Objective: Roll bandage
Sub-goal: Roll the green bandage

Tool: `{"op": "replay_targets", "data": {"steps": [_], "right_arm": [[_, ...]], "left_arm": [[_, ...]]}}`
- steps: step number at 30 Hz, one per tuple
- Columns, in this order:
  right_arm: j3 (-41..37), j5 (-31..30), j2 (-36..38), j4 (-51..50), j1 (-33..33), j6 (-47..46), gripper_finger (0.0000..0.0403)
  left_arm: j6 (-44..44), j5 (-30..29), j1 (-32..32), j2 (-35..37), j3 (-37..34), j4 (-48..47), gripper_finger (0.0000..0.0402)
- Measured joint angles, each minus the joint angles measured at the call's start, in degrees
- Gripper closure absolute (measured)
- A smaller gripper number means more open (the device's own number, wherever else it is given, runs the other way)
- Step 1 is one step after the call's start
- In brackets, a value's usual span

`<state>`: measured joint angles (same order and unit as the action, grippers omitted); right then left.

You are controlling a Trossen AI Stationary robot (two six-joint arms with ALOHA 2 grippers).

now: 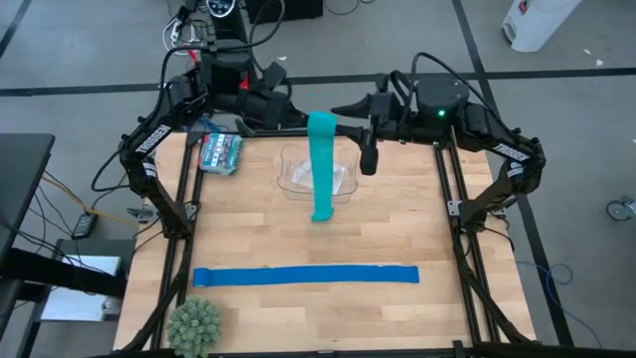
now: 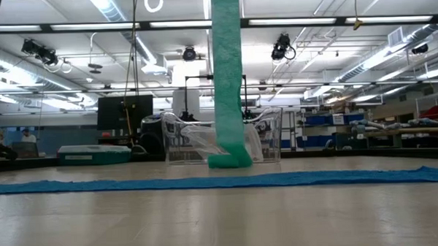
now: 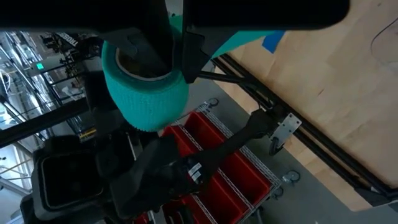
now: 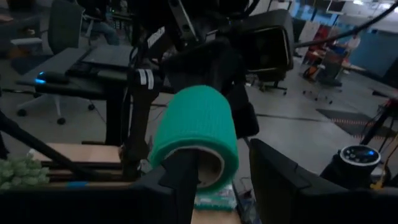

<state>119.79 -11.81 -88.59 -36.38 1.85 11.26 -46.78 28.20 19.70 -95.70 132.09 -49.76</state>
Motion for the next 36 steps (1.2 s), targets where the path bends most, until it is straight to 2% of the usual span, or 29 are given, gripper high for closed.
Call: {"op": "replay_targets", "data": {"steps": [5,7,10,11,16,22,25,29,36], "right_arm": [[0.02,0.02,-1.17,0.63,0.02,-0.23,0.0279],[0.02,0.00,-1.28,0.61,0.00,-1.33,0.0307],[0.02,0.02,-1.25,0.69,0.02,-1.75,0.0376],[0.02,0.06,-1.13,0.90,0.02,-1.36,0.0388],[0.00,3.05,-0.66,1.82,0.14,-1.99,0.0399],[0.00,5.81,1.12,2.64,0.27,-7.13,0.0401],[0.04,9.08,2.41,2.50,1.31,-13.24,0.0402],[0.04,16.69,3.73,2.14,4.12,-24.40,0.0402],[0.04,31.01,3.89,-1.04,10.16,-46.05,0.0403]], "left_arm": [[0.06,0.05,-0.24,-0.19,0.00,-0.10,0.0373],[0.25,0.03,-0.28,-0.19,0.00,-0.22,0.0370],[2.73,-0.28,-0.32,-0.24,0.00,0.06,0.0364],[3.68,-0.22,-0.31,-0.24,0.00,0.09,0.0361],[7.72,0.83,-0.37,-0.24,0.00,1.14,0.0317],[9.32,1.83,0.90,-0.24,0.33,8.97,0.0253],[10.82,3.22,1.76,0.18,0.37,13.05,0.0237],[15.83,2.49,2.16,2.03,0.61,16.95,0.0233],[29.90,-6.12,-2.37,3.76,0.55,12.80,0.0239]]}}
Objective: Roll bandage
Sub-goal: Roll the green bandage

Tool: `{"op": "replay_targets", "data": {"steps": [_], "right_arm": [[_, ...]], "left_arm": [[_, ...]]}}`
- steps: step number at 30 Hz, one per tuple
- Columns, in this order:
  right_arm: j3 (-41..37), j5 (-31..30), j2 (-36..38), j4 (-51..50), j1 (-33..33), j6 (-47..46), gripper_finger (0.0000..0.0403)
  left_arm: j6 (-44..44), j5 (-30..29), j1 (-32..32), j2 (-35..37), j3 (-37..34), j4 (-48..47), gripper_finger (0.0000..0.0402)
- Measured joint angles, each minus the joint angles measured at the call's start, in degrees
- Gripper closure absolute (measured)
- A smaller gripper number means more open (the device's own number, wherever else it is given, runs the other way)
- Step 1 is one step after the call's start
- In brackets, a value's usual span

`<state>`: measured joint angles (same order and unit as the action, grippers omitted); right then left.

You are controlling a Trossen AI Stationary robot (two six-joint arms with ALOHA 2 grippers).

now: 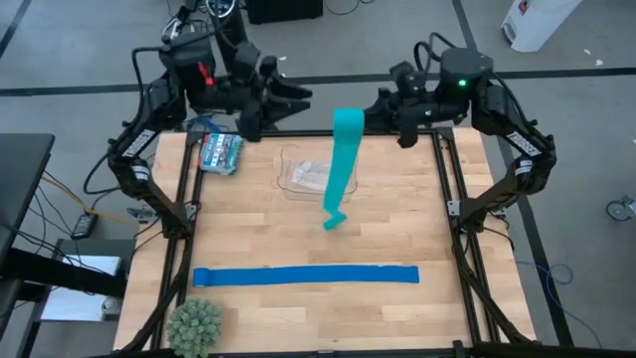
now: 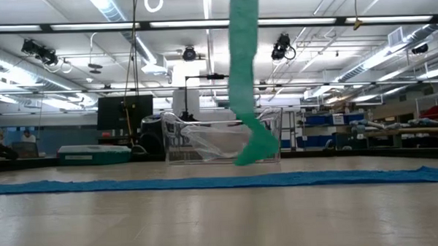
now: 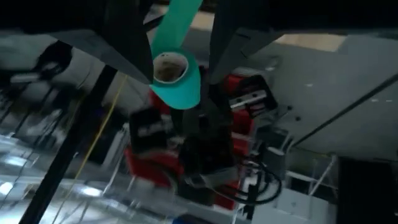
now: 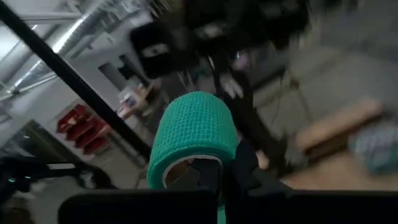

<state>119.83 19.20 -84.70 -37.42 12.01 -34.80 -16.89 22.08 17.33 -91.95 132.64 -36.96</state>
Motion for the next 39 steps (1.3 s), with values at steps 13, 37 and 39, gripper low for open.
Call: {"op": "replay_targets", "data": {"steps": [13,37,39], "right_arm": [[-0.04,6.22,-2.82,-5.53,1.94,-6.17,0.0403],[-33.20,19.90,-0.35,41.84,2.35,-25.40,0.0403],[-33.05,19.10,-0.34,42.09,2.62,-25.36,0.0403]], "left_arm": [[12.34,-15.61,-9.69,0.41,-0.03,-11.55,0.0240],[11.02,-25.94,-11.83,3.18,-0.03,-22.54,0.0240],[11.66,-25.98,-12.25,3.17,-0.05,-23.72,0.0240]]}}
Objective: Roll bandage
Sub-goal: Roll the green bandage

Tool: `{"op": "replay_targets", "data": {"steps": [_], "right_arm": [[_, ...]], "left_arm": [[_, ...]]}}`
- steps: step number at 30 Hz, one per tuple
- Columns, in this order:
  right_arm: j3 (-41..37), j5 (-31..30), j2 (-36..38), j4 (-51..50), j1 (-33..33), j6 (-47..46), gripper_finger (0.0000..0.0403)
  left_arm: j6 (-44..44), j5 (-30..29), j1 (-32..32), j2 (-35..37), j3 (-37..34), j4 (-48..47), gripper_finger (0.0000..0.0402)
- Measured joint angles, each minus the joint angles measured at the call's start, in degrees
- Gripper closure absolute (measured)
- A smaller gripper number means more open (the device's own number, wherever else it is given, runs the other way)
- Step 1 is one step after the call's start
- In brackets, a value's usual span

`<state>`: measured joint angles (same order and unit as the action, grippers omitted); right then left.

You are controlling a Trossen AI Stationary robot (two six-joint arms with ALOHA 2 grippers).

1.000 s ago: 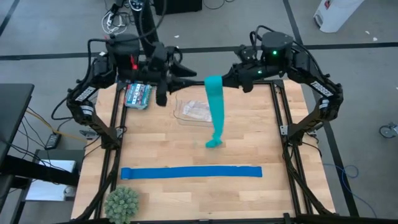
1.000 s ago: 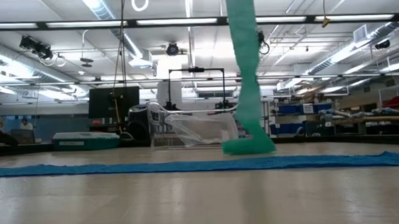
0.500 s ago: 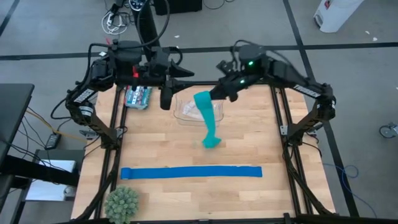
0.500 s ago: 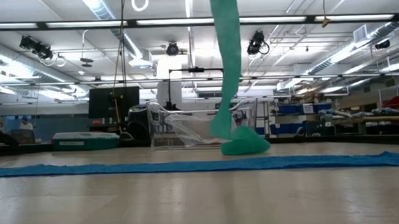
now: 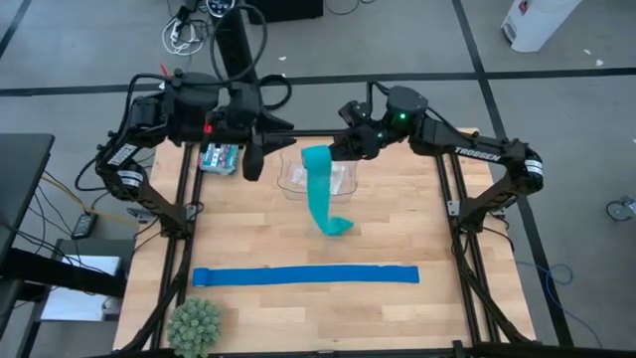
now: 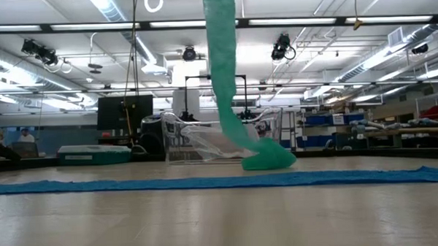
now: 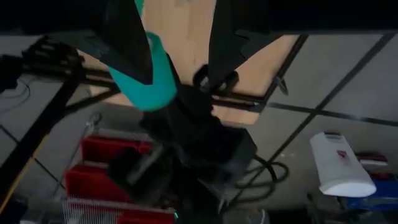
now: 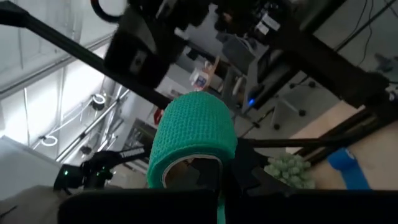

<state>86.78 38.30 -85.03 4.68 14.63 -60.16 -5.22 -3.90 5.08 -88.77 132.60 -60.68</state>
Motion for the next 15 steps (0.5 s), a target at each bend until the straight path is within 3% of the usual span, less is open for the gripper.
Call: {"op": "replay_targets", "data": {"steps": [15], "right_arm": [[0.96,-2.14,0.07,1.36,1.29,-0.24,0.0403]], "left_arm": [[3.31,-1.14,-0.40,-1.70,-0.46,-1.13,0.0240]]}}
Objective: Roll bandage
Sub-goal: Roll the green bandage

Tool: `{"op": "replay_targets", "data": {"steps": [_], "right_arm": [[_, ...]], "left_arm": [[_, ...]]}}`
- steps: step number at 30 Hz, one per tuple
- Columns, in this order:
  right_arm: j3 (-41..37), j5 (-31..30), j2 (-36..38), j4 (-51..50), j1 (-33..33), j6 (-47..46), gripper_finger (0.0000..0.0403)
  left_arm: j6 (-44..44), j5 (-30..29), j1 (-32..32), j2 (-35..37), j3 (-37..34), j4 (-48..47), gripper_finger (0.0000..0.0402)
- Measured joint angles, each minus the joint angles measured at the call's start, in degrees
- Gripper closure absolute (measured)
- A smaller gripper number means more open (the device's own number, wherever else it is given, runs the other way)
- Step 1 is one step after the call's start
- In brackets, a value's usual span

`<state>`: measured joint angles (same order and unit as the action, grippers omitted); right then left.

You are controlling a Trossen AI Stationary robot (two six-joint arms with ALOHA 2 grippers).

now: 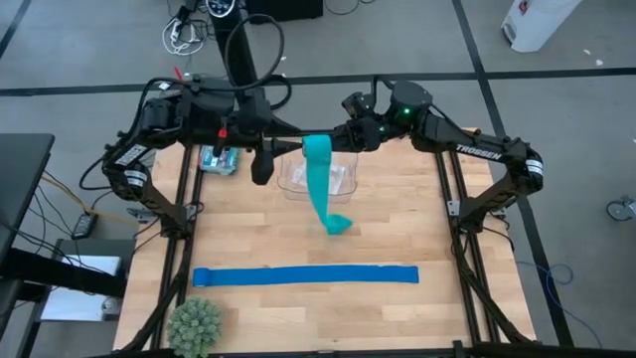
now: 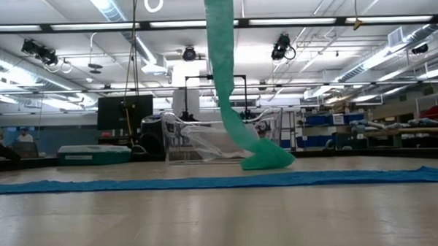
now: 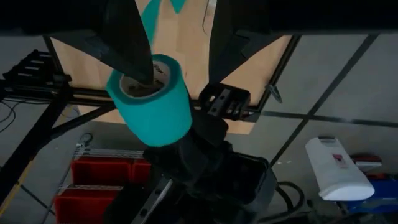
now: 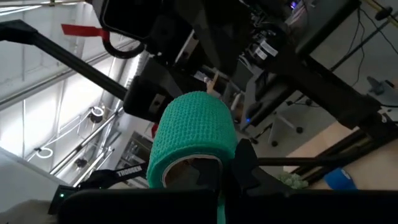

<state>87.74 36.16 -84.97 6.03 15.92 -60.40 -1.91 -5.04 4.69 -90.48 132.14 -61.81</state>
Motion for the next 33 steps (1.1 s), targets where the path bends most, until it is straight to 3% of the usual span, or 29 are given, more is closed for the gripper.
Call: {"op": "replay_targets", "data": {"steps": [17,20,25,33], "right_arm": [[0.00,-1.18,-0.04,1.80,-1.27,0.12,0.0403],[0.00,-1.20,-0.04,1.82,-1.27,0.61,0.0403],[0.00,-0.98,-0.04,1.82,-1.29,3.86,0.0388],[0.00,-0.47,1.64,1.37,0.15,7.39,0.0328]], "left_arm": [[-1.91,0.40,-0.02,-2.48,0.04,2.16,0.0244],[-3.18,0.67,0.00,-2.95,0.04,2.34,0.0272],[-4.84,1.64,-0.20,-3.28,0.07,2.33,0.0380],[-11.14,1.48,-0.11,-2.88,0.09,3.45,0.0384]]}}
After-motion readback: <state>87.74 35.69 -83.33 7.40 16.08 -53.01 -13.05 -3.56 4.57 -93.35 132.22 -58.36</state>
